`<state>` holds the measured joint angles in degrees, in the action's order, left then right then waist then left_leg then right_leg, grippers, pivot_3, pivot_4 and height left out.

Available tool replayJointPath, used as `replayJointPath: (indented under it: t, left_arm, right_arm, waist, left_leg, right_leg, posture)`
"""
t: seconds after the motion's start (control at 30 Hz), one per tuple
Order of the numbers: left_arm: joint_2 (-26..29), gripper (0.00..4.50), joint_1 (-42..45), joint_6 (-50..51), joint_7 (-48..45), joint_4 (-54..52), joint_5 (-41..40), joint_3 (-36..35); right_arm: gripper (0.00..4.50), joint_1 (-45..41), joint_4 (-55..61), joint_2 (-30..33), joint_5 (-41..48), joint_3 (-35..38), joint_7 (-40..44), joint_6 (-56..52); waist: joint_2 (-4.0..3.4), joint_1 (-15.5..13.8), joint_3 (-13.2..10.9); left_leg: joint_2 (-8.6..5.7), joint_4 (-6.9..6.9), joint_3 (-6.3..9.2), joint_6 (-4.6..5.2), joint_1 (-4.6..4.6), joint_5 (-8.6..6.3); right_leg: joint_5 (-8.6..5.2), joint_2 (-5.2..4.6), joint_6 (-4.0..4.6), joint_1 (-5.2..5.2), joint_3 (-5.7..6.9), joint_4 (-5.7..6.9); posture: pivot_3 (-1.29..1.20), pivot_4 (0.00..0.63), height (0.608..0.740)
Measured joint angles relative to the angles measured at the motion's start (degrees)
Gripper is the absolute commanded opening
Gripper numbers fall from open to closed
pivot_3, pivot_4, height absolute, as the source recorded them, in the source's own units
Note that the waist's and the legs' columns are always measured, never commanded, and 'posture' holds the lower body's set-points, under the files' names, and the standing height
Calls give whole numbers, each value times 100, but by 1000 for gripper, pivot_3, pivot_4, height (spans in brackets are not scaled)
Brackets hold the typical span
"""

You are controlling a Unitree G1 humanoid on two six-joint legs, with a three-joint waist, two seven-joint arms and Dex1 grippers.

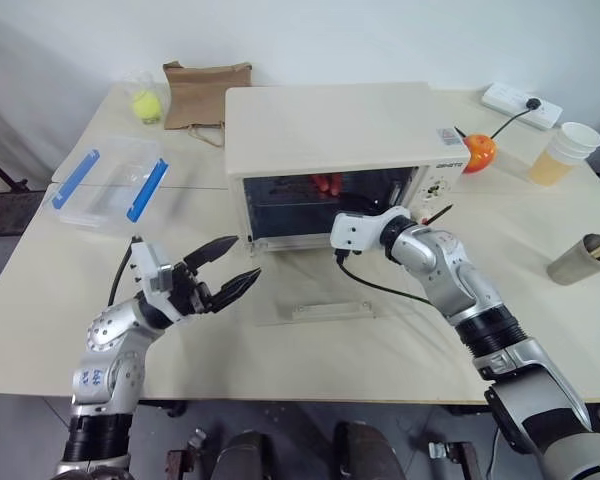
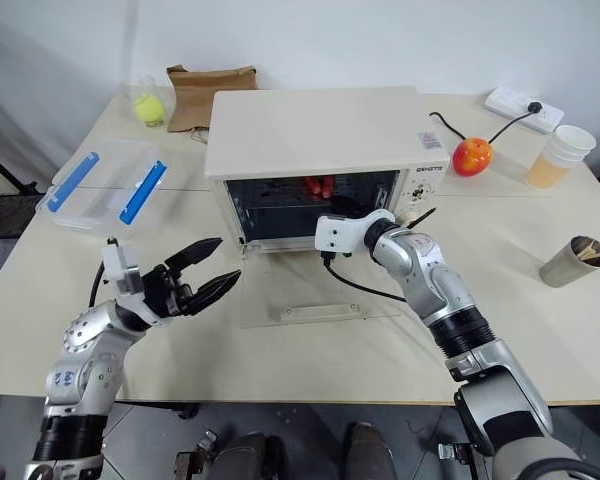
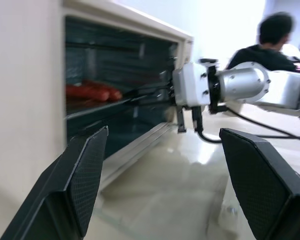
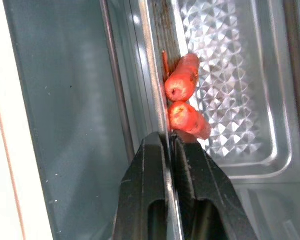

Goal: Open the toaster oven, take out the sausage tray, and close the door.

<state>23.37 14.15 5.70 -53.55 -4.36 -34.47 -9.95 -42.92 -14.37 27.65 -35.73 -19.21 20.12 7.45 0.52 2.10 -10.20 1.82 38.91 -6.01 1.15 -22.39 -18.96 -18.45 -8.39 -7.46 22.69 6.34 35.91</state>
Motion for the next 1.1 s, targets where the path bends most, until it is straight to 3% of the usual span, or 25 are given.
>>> replayJointPath:
  t: [0.53,1.1]
  left_arm:
    - [-146,3811,838,-15,-120,769,-4,31]
    - [157,3811,72,764,-11,205,-387,-333]
  right_arm:
    - [170,1619,2194,352,302,481,817,-309]
    - [170,3639,4024,1111,607,1341,1111,20]
  waist:
    - [3,-28,-2]
    - [6,-205,-3]
  left_leg:
    - [-4,0,3,0,2,0]
    - [-5,21,15,0,8,2]
  right_leg:
    - [0,3,0,-6,17,-4]
    - [0,0,0,-29,12,-8]
  posture:
    - [0,150,740]
    - [0,150,740]
